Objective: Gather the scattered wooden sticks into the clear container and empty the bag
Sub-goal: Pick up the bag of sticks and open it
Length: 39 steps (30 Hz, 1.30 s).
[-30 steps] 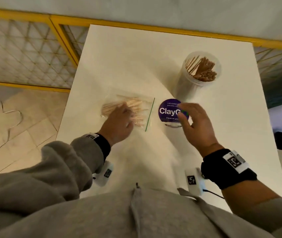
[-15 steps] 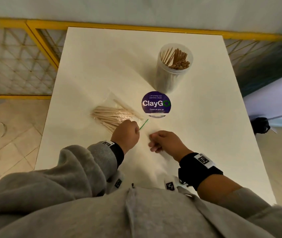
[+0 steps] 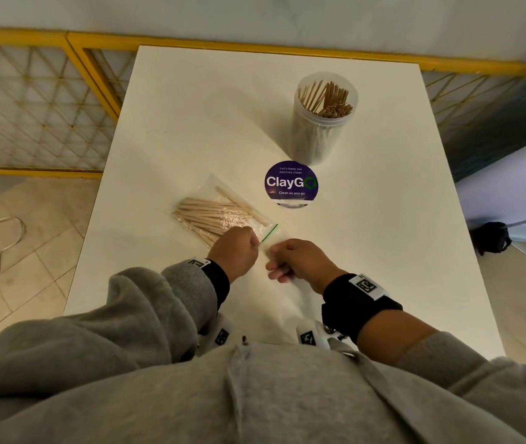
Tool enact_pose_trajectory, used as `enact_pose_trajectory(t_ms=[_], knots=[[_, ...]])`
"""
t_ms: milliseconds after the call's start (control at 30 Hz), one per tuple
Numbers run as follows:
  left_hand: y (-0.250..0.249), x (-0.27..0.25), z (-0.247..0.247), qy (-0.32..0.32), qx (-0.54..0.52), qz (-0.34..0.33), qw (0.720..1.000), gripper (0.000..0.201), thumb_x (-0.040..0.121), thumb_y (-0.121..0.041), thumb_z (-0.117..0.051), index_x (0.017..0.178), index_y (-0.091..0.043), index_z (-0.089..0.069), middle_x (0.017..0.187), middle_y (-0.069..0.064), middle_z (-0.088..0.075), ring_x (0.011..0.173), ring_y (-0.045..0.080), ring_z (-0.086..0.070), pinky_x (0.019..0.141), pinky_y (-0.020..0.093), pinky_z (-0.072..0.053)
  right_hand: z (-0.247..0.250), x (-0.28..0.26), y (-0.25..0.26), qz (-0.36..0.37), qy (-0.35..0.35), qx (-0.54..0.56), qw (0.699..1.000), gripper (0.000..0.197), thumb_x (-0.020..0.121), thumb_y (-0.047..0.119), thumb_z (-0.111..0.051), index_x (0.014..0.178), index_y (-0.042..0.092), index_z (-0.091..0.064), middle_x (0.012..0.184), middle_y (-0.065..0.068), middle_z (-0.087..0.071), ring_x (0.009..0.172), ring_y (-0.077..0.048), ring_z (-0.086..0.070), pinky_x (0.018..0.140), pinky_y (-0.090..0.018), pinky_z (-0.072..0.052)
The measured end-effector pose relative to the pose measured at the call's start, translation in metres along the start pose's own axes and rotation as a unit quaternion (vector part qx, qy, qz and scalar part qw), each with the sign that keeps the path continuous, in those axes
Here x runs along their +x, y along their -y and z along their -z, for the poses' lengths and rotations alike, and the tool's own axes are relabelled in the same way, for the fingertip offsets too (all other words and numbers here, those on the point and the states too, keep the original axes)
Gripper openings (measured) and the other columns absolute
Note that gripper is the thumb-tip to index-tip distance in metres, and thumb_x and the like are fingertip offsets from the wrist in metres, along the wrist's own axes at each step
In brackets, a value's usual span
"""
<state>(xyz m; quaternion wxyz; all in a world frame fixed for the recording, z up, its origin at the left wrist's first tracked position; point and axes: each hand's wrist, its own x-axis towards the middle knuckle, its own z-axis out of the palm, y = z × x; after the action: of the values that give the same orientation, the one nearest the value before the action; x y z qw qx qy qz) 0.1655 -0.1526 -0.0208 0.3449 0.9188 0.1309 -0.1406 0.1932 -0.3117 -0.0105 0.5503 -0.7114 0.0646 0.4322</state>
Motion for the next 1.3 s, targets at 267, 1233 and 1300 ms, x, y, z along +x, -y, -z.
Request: enact_pose_trajectory(t_ms=[267, 1233, 1300], knots=[[-0.064, -0.017, 0.045, -0.017, -0.239, 0.036, 0.970, 0.024, 0.096, -0.030, -0.045, 0.083, -0.013, -0.056, 0.069, 0.006, -0.059, 0.054, 0.018, -0.057, 0.049, 0.030, -0.053, 0.012, -0.033, 0.064, 0.142, 0.009, -0.042, 0.989, 0.007, 0.087, 0.008, -0.063, 0.093, 0.011, -0.062, 0.082, -0.005, -0.070, 0.076, -0.014, -0.070, 0.075, -0.035, -0.054], [-0.084, -0.046, 0.156, -0.207, 0.133, -0.100, 0.964, 0.030, 0.087, -0.027, -0.044, 0.060, -0.015, -0.038, 0.057, 0.000, -0.046, 0.062, 0.026, -0.048, 0.050, 0.029, -0.029, 0.030, -0.098, 0.184, 0.130, -0.125, -0.594, 0.784, 0.032, 0.092, 0.035, -0.047, 0.078, 0.008, -0.055, 0.081, -0.006, -0.069, 0.076, -0.024, -0.067, 0.075, -0.032, -0.050], [-0.078, -0.046, 0.154, -0.224, 0.035, -0.090, 0.970, 0.038, 0.094, -0.033, -0.038, 0.063, -0.012, -0.044, 0.058, 0.003, -0.054, 0.063, 0.027, -0.053, 0.055, 0.032, -0.036, 0.027, -0.099, 0.200, 0.153, -0.129, -0.617, 0.761, 0.022, 0.091, 0.026, -0.046, 0.081, 0.010, -0.055, 0.088, -0.008, -0.066, 0.083, -0.026, -0.064, 0.075, -0.032, -0.050]])
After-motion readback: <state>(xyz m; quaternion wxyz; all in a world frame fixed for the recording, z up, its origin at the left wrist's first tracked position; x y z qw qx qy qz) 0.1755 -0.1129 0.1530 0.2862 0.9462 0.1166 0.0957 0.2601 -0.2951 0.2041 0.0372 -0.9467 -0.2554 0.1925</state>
